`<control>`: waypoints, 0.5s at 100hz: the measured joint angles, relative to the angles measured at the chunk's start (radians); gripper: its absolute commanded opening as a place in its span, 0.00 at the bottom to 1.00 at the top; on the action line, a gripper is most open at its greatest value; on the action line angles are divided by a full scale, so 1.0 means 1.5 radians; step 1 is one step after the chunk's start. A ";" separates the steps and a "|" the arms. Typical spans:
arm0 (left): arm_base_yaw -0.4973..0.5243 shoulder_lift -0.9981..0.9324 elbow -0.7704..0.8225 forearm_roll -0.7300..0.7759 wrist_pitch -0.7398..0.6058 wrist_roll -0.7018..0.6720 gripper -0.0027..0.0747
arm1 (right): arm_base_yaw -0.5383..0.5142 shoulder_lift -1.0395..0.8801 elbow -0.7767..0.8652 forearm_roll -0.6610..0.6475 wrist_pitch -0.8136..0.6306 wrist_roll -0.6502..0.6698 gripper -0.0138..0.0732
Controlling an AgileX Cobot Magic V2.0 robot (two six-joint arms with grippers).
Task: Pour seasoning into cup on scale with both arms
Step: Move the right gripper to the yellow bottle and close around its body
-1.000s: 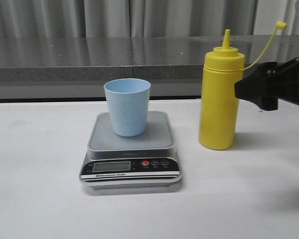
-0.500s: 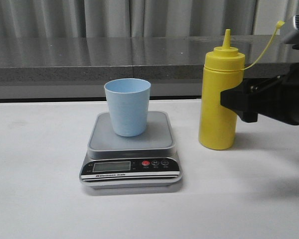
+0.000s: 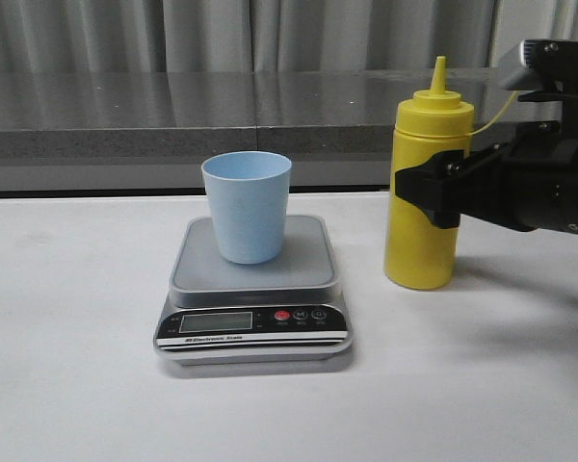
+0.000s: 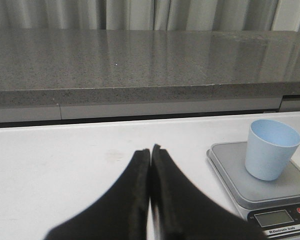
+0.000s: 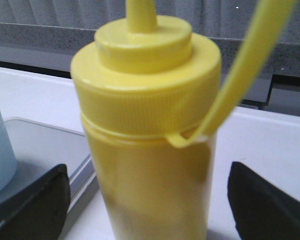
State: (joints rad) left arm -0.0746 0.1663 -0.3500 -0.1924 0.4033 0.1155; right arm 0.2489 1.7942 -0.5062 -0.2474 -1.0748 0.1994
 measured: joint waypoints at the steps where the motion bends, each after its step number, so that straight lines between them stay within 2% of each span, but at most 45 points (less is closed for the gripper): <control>1: 0.000 0.000 0.000 0.000 0.000 0.000 0.01 | 0.000 0.002 0.000 0.000 0.000 0.000 0.89; 50: 0.000 0.000 0.000 0.000 0.000 0.000 0.01 | 0.000 0.051 -0.056 -0.015 -0.001 0.000 0.88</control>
State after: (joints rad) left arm -0.0746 0.1663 -0.3500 -0.1924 0.4033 0.1155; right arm 0.2489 1.8702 -0.5909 -0.2699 -1.0770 0.1994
